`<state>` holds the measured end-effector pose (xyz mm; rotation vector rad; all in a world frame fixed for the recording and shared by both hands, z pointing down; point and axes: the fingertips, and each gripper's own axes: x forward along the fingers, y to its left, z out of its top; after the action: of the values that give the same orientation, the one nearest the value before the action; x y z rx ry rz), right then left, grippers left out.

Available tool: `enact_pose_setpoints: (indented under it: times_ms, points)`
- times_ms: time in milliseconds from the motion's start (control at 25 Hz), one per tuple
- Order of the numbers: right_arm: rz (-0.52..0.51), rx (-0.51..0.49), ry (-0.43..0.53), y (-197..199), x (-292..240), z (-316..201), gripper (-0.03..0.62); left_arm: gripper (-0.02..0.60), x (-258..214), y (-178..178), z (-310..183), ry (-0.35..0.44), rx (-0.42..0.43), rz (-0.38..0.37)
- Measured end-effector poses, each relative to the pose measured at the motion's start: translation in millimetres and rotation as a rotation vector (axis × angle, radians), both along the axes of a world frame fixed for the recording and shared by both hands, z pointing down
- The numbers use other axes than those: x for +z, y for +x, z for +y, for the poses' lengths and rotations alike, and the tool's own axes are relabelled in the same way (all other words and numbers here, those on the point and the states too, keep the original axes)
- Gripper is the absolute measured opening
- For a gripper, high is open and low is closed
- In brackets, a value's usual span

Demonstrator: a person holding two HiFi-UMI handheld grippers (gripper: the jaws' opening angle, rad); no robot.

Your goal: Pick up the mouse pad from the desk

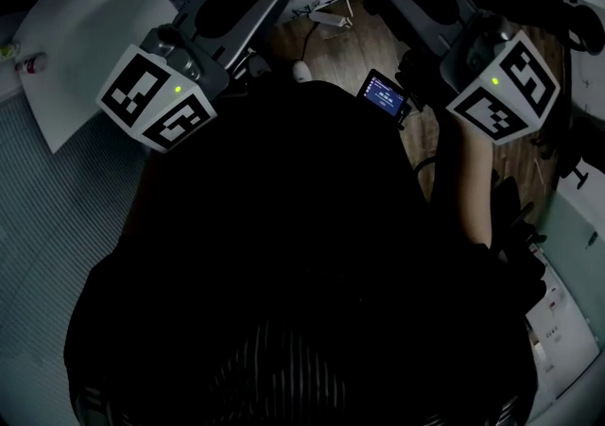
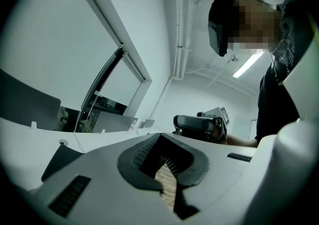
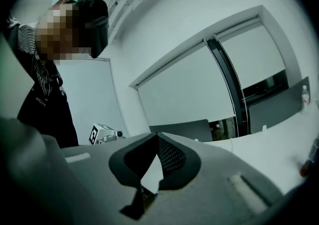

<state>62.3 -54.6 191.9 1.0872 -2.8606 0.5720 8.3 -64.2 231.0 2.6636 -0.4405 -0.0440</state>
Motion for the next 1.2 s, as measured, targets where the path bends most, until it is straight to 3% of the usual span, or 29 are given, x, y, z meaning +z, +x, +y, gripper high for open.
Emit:
enact_pose_setpoints:
  times_ms: [440, 760, 1200]
  points:
    - [0.033, -0.023, -0.022, -53.6, -1.5, -43.8, 0.002, 0.008, 4.6, -48.0, -34.8, -0.012, 0.027, 0.022]
    - [0.032, -0.054, -0.04, -66.7, 6.0, -68.3, 0.002, 0.008, 14.6, -61.7, -52.6, -0.03, -0.007, 0.016]
    - [0.013, -0.123, 0.005, -64.4, -14.8, -118.1, 0.002, 0.008, -10.1, -67.8, -100.1, 0.013, -0.088, -0.011]
